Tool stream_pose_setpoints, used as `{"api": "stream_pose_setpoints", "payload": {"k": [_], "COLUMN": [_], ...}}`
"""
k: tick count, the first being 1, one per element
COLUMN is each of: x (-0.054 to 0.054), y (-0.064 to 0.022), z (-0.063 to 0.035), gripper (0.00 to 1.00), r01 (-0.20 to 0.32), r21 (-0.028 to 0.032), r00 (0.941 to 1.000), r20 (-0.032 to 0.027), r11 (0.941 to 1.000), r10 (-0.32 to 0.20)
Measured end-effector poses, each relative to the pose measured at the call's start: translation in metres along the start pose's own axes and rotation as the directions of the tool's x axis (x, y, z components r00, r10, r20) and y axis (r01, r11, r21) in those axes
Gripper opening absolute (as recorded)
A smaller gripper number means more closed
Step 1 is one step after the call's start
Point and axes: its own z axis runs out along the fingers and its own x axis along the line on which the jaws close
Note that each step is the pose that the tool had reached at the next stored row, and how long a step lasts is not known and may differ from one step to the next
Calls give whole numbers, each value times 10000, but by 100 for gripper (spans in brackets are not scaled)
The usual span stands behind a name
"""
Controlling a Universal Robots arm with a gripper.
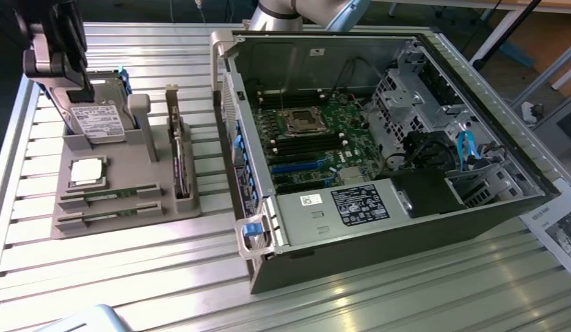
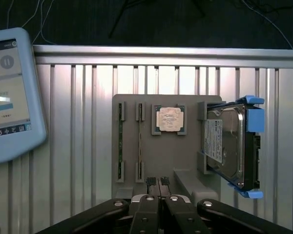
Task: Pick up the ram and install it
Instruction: 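Pick up the ram and move it above insertion slot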
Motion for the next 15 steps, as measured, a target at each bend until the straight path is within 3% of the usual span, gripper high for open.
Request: {"api": "stream_pose_setpoints", "payload": {"k": [15], "x": [66], "y": [-8], "z": [231], "gripper": [10], "r01": [7], "r21": [5], "r00": [10000], "r20": [0], "r11": [10000], "r10": [-7]}}
